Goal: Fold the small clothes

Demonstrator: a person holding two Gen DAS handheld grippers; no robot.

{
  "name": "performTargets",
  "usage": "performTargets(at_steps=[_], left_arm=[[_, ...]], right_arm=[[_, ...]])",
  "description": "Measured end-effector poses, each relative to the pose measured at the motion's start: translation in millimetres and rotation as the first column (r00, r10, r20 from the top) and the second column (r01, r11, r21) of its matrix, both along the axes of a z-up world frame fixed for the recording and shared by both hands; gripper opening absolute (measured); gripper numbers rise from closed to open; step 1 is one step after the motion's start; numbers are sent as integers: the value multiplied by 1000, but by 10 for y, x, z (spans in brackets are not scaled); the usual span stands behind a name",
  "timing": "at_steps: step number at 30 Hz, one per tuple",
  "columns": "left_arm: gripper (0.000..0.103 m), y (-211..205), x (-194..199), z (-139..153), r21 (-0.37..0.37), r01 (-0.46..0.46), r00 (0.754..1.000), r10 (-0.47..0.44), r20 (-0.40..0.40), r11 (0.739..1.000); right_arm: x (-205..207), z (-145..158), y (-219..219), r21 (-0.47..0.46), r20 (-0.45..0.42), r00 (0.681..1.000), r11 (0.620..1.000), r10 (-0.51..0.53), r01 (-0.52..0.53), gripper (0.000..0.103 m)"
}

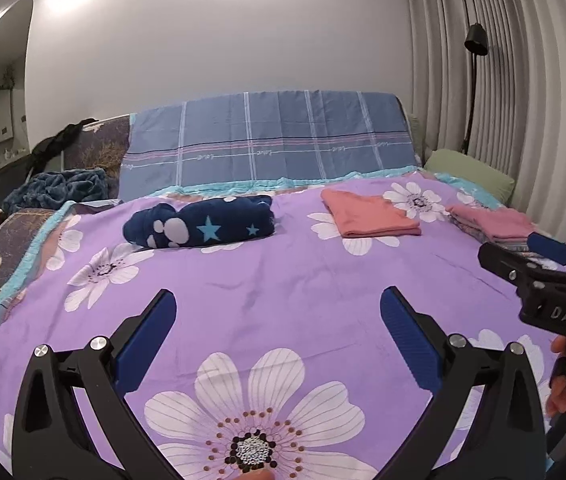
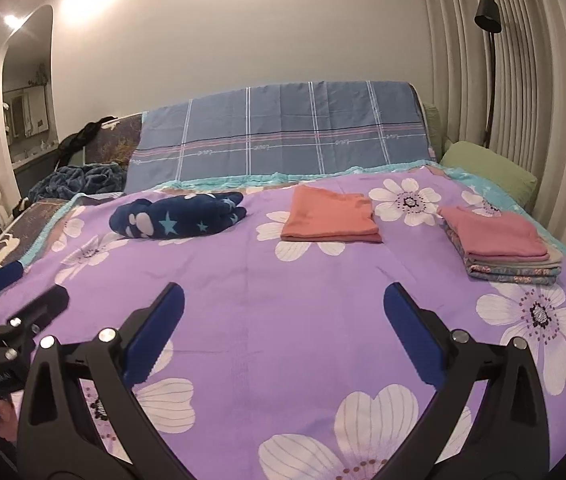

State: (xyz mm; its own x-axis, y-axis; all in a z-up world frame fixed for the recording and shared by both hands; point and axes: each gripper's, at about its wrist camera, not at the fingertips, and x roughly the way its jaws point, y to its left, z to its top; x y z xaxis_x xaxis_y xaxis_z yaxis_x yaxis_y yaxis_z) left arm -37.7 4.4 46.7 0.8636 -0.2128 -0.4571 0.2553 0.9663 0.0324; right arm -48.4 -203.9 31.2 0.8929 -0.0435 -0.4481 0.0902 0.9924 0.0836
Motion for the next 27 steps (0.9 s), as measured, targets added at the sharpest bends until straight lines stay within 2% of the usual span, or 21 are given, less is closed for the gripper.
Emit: performTargets(at_steps=[27], left_arm=[[102,-28,32,-88,9,0,1000,0,-32,1000]], right_arm=[[29,-51,155,-10,-30,998,999,48,-49,101]])
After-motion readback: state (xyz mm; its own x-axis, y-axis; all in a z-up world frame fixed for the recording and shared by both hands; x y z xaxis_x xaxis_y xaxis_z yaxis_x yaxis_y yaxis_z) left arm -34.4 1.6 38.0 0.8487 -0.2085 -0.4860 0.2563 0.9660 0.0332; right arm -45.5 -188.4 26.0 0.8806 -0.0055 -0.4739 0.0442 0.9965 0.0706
